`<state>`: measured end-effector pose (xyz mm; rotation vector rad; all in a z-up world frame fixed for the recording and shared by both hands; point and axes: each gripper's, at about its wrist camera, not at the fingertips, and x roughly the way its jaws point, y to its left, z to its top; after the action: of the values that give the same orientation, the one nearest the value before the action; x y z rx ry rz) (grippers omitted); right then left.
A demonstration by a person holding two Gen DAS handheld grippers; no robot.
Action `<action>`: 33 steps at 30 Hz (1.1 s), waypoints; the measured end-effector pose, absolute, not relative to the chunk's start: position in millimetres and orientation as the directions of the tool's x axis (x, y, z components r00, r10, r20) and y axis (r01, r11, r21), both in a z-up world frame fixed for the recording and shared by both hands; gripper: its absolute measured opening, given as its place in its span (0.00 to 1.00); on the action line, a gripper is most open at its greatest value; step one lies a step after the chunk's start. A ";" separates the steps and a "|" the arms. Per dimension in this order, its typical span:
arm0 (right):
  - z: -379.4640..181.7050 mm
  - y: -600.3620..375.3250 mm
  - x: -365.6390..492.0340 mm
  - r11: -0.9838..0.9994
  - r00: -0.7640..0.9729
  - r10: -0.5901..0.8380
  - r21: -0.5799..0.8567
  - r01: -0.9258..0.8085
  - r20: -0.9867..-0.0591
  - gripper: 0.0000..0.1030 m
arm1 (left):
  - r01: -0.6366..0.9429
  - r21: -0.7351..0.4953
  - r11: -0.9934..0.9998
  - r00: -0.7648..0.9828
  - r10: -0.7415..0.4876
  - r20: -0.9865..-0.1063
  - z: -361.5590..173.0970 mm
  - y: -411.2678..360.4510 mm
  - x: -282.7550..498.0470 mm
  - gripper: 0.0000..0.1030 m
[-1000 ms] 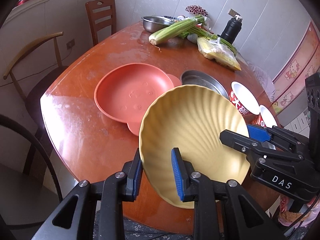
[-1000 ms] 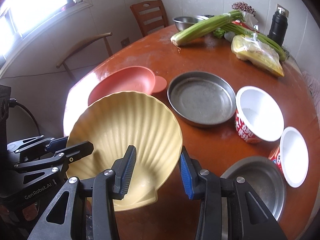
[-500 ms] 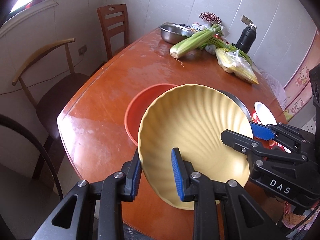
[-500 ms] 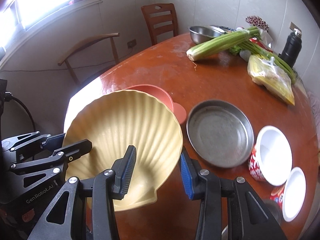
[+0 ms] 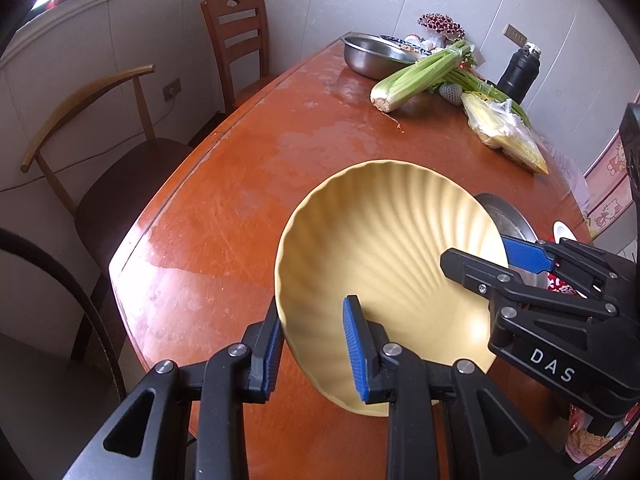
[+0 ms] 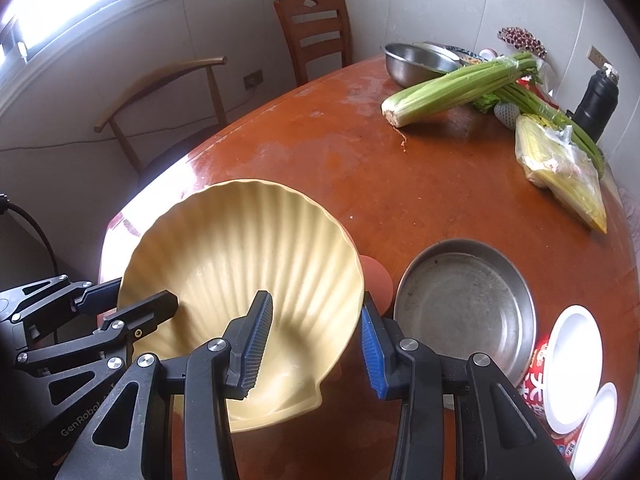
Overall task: Organize plates and bowls
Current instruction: 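Lower the yellow plate onto the orange plate and open the left tool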
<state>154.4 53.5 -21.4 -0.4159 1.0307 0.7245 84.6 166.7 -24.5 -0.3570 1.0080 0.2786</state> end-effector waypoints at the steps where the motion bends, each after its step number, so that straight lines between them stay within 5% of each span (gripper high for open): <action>1: -23.1 53.8 156.1 0.702 0.315 0.344 0.019 -0.712 -0.885 0.43 | -0.385 -0.159 0.909 0.503 0.062 -0.862 -25.9 166.8 85.7 0.28; 33: -24.2 49.4 165.4 0.750 0.341 0.352 0.045 -0.660 -0.872 0.43 | -0.409 -0.129 0.903 0.513 0.111 -0.851 -29.2 178.8 94.8 0.29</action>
<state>165.4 49.4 -24.2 -0.3433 1.0283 0.6747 94.8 178.8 -29.2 -0.3343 0.9868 0.3195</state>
